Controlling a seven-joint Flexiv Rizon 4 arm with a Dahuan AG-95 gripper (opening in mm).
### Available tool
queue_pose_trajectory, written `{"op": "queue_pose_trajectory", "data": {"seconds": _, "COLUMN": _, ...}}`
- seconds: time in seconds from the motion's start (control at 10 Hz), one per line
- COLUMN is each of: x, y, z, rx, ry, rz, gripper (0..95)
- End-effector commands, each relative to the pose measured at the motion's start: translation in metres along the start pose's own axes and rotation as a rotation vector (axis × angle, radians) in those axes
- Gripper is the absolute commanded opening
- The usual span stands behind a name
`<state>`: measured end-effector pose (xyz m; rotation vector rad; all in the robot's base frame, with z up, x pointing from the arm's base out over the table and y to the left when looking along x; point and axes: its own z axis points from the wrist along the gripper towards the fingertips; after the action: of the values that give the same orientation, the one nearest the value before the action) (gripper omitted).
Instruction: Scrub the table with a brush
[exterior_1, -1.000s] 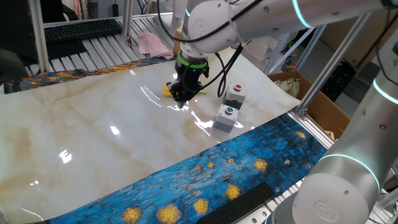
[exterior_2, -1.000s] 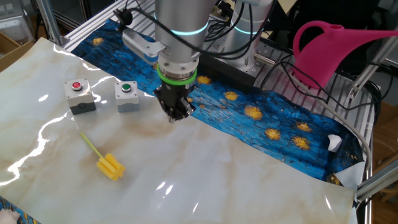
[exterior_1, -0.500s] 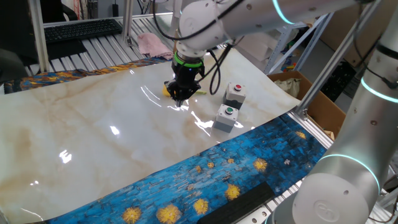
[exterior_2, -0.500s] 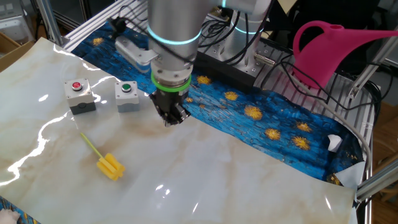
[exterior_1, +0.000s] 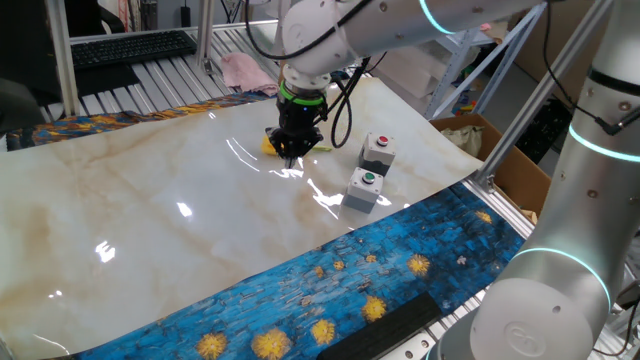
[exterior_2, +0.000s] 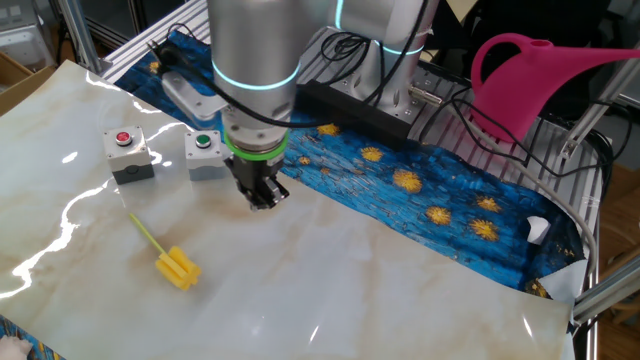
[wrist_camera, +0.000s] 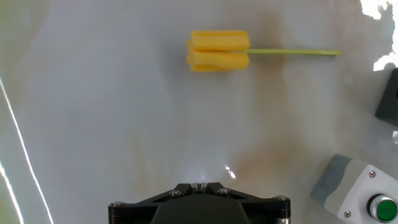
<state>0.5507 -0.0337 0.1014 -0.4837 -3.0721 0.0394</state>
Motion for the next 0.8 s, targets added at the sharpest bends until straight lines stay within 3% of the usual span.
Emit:
{"op": "queue_pose_trajectory", "data": {"seconds": 0.1, "x": -0.011, "y": -0.003, "z": 0.000, "rx": 0.004, "ry": 0.013, "rz": 0.025, "gripper": 0.0}}
{"op": "queue_pose_trajectory", "data": {"seconds": 0.5, "x": -0.026, "y": -0.007, "z": -0.002, "rx": 0.007, "ry": 0.026, "rz": 0.058, "gripper": 0.0}}
{"op": "queue_pose_trajectory", "data": {"seconds": 0.8, "x": -0.035, "y": -0.008, "z": 0.001, "rx": 0.010, "ry": 0.029, "rz": 0.130, "gripper": 0.0}}
